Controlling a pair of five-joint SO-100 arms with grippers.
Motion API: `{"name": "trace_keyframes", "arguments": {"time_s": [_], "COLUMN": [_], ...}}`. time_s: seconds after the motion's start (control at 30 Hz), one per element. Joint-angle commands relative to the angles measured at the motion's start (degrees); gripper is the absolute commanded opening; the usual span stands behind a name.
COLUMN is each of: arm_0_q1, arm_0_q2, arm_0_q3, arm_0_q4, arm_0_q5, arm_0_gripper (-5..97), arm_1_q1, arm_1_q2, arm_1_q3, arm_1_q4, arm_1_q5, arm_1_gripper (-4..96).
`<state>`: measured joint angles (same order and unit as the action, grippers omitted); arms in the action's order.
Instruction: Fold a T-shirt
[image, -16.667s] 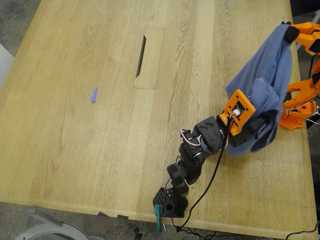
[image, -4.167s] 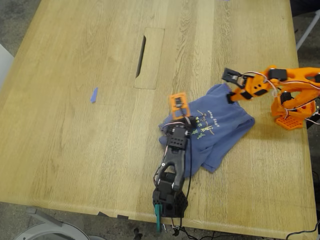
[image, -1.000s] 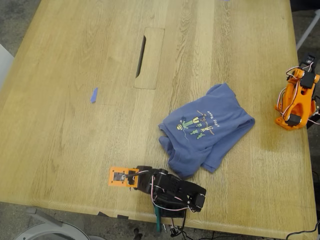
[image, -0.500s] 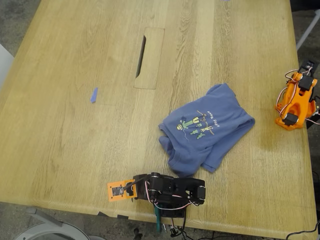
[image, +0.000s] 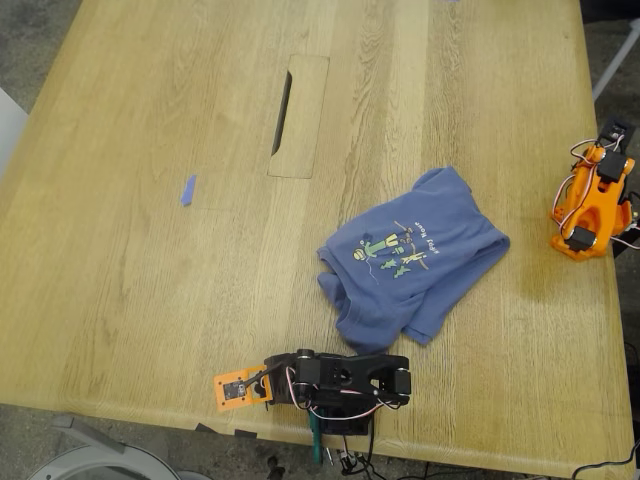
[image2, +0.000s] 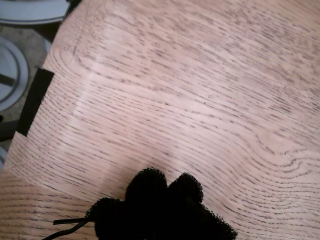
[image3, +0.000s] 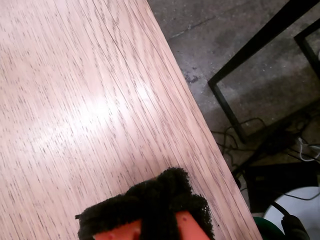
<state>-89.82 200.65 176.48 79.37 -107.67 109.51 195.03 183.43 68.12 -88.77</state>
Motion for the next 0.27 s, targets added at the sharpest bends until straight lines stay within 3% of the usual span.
{"name": "trace_keyframes", "arguments": {"time_s": [0.0, 0.07, 0.13, 0.23], "arm_0_q1": [0.97, 0.88, 0.88, 0.88], "arm_0_q2": [6.24, 6.24, 6.15, 6.15], "arm_0_q3": [-0.79, -0.79, -0.79, -0.79], "arm_0_q4": [-0.18, 0.7, 2.37, 2.37], "arm_0_q5": [-0.09, 0.0, -4.75, -4.66], "arm_0_gripper": [0, 0, 0, 0], "arm_1_q1": [1.67, 2.9, 3.69, 3.6], "arm_1_q2": [0.18, 0.18, 0.18, 0.18], "arm_1_q3": [3.87, 3.87, 3.87, 3.87], "arm_1_q4": [1.23, 1.14, -0.26, -1.67], "arm_1_q5": [-1.58, -2.29, -2.99, -3.08], "arm_1_gripper": [0.1, 0.1, 0.1, 0.1]}}
